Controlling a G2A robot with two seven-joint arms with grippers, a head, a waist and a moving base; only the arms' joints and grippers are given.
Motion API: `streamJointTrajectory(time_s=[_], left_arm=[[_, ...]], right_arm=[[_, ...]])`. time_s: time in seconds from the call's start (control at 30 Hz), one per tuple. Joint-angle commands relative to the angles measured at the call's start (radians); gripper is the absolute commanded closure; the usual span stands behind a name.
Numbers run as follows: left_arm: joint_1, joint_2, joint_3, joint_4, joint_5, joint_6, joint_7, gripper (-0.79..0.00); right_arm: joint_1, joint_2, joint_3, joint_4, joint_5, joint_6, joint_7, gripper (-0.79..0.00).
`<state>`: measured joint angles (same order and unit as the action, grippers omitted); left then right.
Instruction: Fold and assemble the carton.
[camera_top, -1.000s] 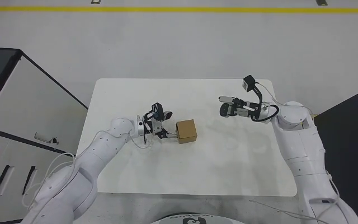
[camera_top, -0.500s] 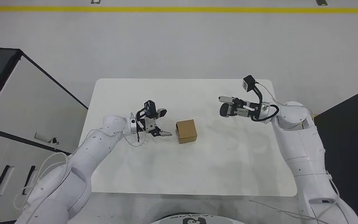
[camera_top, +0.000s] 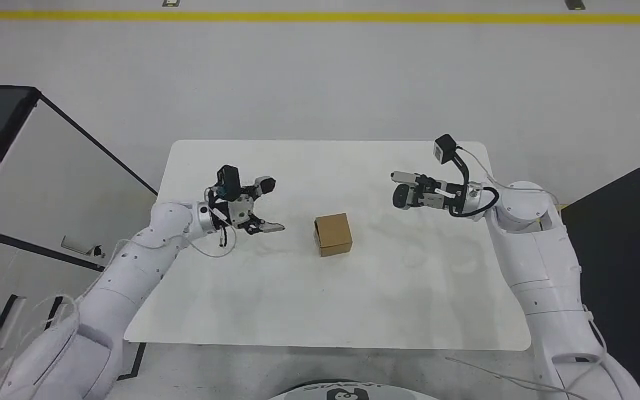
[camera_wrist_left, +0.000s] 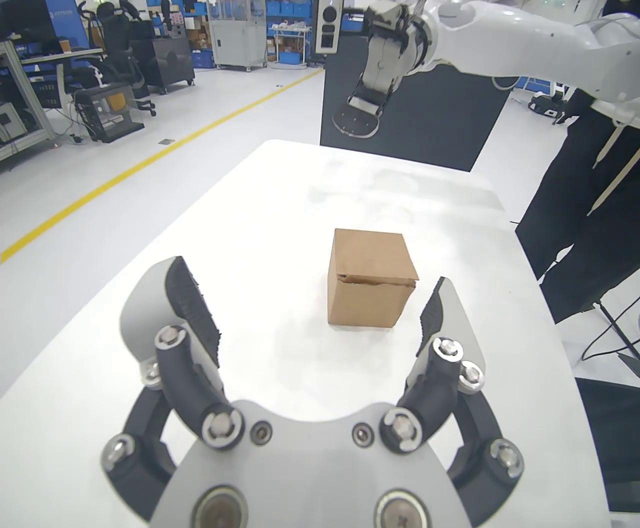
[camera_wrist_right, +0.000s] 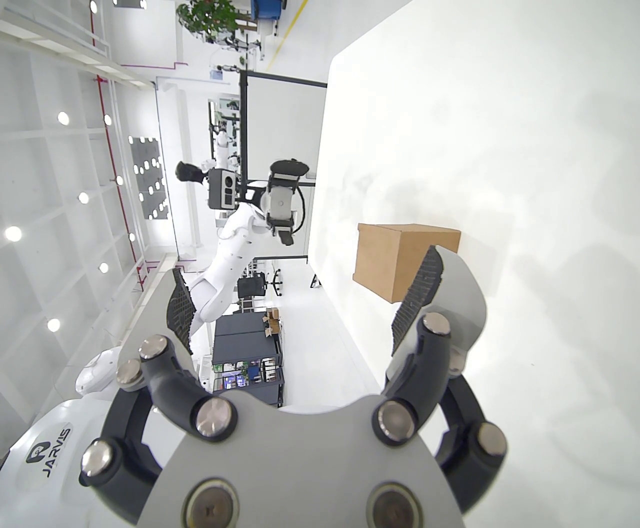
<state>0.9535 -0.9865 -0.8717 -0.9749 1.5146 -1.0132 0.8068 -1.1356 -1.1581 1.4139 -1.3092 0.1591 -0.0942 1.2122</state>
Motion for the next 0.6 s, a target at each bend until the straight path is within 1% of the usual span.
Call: streamJointTrajectory(time_s=[0.0,0.17,0.27,0.43,0.57], left_arm=[[0.046,0.034,-0.037,-0.073,-0.013,0.001,0.001,-0.785],[0.133,0.103,-0.107,-0.204,-0.052,0.001,0.001,-0.785],[0.176,0.139,-0.141,-0.257,-0.073,0.001,0.001,-0.785],[0.230,0.185,-0.183,-0.321,-0.102,0.001,0.001,-0.785],[0.259,0.211,-0.200,-0.353,-0.124,0.001,0.001,-0.785]], right_arm=[[0.000,0.000,0.000,0.000,0.000,0.000,0.000,-0.785],[0.000,0.000,0.000,0.000,0.000,0.000,0.000,-0.785],[0.000,0.000,0.000,0.000,0.000,0.000,0.000,-0.785],[0.000,0.000,0.000,0.000,0.000,0.000,0.000,-0.785],[0.000,0.000,0.000,0.000,0.000,0.000,0.000,-0.785]])
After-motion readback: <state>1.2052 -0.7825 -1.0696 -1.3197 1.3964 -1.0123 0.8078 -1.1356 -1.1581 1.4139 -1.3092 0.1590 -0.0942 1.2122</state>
